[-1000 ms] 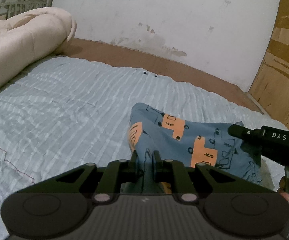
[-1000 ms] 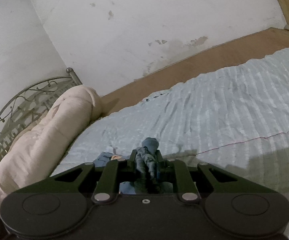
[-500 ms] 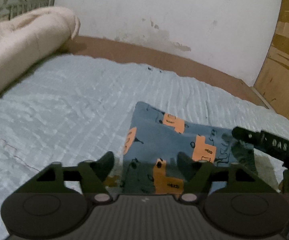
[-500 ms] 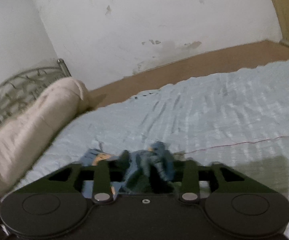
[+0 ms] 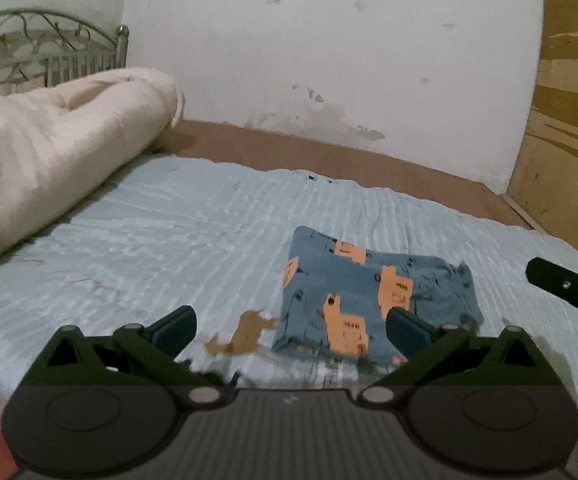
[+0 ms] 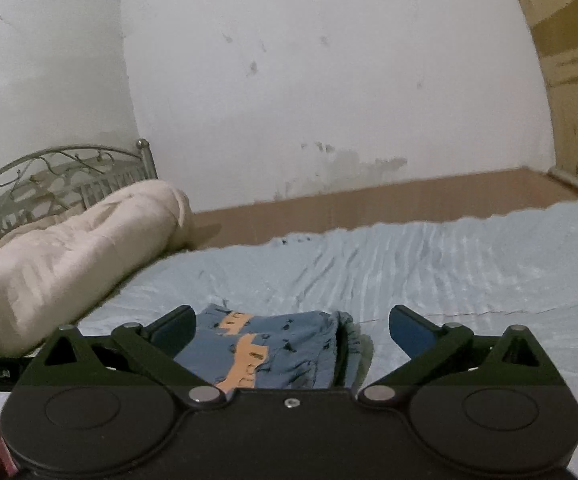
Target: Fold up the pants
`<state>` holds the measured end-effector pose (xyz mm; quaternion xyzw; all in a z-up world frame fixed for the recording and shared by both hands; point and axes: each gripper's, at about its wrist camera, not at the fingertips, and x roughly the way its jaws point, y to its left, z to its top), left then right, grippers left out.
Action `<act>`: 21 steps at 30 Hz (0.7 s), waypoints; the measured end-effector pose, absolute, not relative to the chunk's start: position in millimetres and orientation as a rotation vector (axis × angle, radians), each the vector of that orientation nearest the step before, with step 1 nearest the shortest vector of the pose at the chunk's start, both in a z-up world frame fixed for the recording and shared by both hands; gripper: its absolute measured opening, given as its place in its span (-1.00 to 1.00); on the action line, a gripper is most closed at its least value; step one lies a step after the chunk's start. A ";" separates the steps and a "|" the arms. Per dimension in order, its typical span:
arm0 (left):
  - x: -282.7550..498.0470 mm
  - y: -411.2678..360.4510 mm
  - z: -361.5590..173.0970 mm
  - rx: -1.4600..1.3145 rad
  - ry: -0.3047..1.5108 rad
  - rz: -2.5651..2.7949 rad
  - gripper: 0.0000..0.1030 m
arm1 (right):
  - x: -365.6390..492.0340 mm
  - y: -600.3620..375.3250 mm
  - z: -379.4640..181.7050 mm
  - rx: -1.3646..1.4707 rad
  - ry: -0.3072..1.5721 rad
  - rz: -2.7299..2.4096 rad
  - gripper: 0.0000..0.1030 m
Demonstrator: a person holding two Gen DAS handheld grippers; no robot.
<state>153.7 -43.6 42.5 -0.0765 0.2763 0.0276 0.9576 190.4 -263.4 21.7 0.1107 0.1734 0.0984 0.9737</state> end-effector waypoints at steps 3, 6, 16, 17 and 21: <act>127.0 -42.8 43.2 -0.151 0.543 0.050 0.99 | 156.2 -260.3 28.8 0.188 0.320 0.185 0.99; 104.2 -42.8 42.2 -0.148 0.526 0.046 0.99 | 122.5 -254.1 31.4 0.153 0.296 0.166 0.99; 40.3 -52.9 36.4 -0.098 0.477 0.046 0.99 | 40.1 -234.9 21.1 0.127 0.296 0.158 0.99; 36.3 -54.1 35.7 -0.088 0.475 0.044 0.99 | 33.7 -233.2 20.3 0.130 0.298 0.156 0.99; 21.6 -56.9 32.0 -0.057 0.453 0.059 0.99 | 16.9 -226.9 16.1 0.147 0.319 0.166 0.99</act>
